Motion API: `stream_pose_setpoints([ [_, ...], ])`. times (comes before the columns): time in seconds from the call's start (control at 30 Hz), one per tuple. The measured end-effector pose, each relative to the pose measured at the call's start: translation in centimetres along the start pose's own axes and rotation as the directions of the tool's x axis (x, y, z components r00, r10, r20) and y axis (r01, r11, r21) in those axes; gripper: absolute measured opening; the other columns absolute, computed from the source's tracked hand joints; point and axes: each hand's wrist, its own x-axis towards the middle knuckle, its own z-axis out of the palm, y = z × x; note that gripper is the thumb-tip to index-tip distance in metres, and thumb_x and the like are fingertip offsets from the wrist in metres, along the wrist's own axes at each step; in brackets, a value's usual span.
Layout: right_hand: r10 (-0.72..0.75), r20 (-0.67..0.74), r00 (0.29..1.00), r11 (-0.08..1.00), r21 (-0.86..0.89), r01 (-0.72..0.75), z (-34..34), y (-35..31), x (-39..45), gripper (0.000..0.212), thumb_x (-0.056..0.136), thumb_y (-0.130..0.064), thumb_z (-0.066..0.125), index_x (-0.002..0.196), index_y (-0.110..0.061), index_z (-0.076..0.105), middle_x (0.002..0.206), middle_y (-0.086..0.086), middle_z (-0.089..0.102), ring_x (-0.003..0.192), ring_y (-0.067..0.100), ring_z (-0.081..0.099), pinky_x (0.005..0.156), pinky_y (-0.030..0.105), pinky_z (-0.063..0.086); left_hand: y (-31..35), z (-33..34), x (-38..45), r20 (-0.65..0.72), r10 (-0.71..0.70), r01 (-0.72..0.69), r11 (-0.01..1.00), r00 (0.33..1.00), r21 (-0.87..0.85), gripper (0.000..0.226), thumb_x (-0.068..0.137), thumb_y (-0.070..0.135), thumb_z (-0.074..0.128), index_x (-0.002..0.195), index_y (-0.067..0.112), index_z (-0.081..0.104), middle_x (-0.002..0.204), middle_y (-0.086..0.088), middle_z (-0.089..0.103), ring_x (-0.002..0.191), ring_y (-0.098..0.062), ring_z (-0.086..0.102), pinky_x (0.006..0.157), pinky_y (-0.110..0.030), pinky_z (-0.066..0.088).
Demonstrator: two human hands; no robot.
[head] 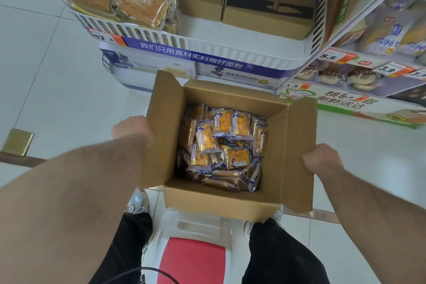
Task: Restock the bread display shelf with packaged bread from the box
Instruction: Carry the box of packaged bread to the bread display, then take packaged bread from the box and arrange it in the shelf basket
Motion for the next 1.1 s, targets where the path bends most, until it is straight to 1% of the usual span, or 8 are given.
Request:
stream_pose_setpoints([
  [0.17,0.010,-0.382,0.924,0.952,-0.280,-0.126,1.3,-0.7,-0.9,0.066,0.086,-0.009,0.056,0.146,-0.003,0.028,0.149,0.026,0.031,0.134,0.042,0.036,0.109,0.048,0.032,0.2,2.3,0.0,-0.186,-0.069,0.090,0.990,0.980,0.108,0.074,0.087,0.018,0.062,0.148,0.012,0.021,0.131,-0.011,0.041,0.118,-0.026,0.048,0.084,-0.036,0.044],
  [0.27,-0.241,-0.296,0.924,0.820,-0.572,0.030,3.1,-2.1,-0.9,0.094,0.082,-0.025,0.067,0.154,-0.010,0.008,0.160,0.025,0.010,0.147,0.045,0.012,0.119,0.052,0.019,1.7,3.8,0.0,-0.172,0.102,-0.052,0.960,0.980,0.274,0.095,0.085,0.028,0.061,0.154,0.016,-0.002,0.138,-0.011,0.029,0.118,-0.026,0.041,0.088,-0.035,0.044],
  [0.4,-0.171,-0.173,0.970,0.777,-0.629,0.025,4.3,-4.0,-0.3,0.090,0.078,-0.049,0.067,0.152,-0.015,0.029,0.163,0.022,0.008,0.145,0.056,-0.004,0.121,0.059,0.007,4.6,5.6,-0.1,-0.100,0.268,-0.237,0.940,0.958,0.247,0.071,0.084,0.021,0.058,0.145,0.016,0.022,0.133,-0.011,0.036,0.117,-0.027,0.043,0.091,-0.038,0.044],
  [0.5,0.025,-0.131,0.991,0.704,-0.702,-0.110,3.6,-1.1,2.3,0.087,0.084,-0.048,0.049,0.156,-0.006,0.022,0.164,0.026,0.000,0.147,0.052,-0.009,0.118,0.063,-0.004,6.0,6.5,0.5,-0.014,0.260,-0.248,0.934,0.966,0.259,0.057,0.084,0.017,0.054,0.138,0.015,0.036,0.133,-0.011,0.042,0.121,-0.029,0.044,0.095,-0.041,0.043],
  [0.63,0.177,0.052,0.983,0.846,-0.518,-0.125,3.7,1.7,5.8,0.082,0.089,-0.040,0.049,0.155,-0.007,0.016,0.160,0.022,0.022,0.147,0.042,0.022,0.117,0.057,0.020,8.9,8.3,0.5,0.056,0.238,-0.245,0.938,0.970,0.244,0.054,0.087,0.021,0.060,0.136,0.014,0.038,0.133,-0.011,0.044,0.123,-0.029,0.045,0.099,-0.042,0.044],
  [0.77,-0.128,0.118,0.985,0.940,-0.301,0.159,5.7,-1.1,6.1,0.066,0.091,-0.034,0.059,0.146,-0.009,0.033,0.142,0.018,0.046,0.126,0.036,0.050,0.099,0.044,0.044,13.6,9.5,-0.6,0.084,0.360,-0.370,0.913,0.929,0.171,0.068,0.088,0.028,0.064,0.146,0.016,0.031,0.144,-0.010,0.040,0.131,-0.028,0.042,0.103,-0.042,0.042],
  [0.97,-0.582,0.075,0.810,0.753,-0.326,0.571,10.3,-7.2,7.3,0.048,0.094,-0.034,0.055,0.137,-0.016,0.045,0.133,0.009,0.054,0.120,0.027,0.054,0.099,0.039,0.045,16.6,11.3,4.0,0.022,0.321,-0.321,0.944,0.947,0.068,0.068,0.088,0.029,0.063,0.146,0.015,0.031,0.143,-0.010,0.041,0.131,-0.029,0.041,0.102,-0.042,0.044],
  [1.1,-0.525,0.191,0.829,0.833,-0.083,0.547,14.4,-12.8,10.9,0.043,0.096,-0.036,0.055,0.133,-0.016,0.052,0.128,0.008,0.061,0.110,0.029,0.061,0.090,0.039,0.053,18.2,14.6,9.9,-0.035,0.378,-0.377,0.926,0.925,0.023,0.062,0.091,0.036,0.059,0.144,0.014,0.034,0.141,-0.010,0.042,0.131,-0.030,0.041,0.103,-0.044,0.043],
])
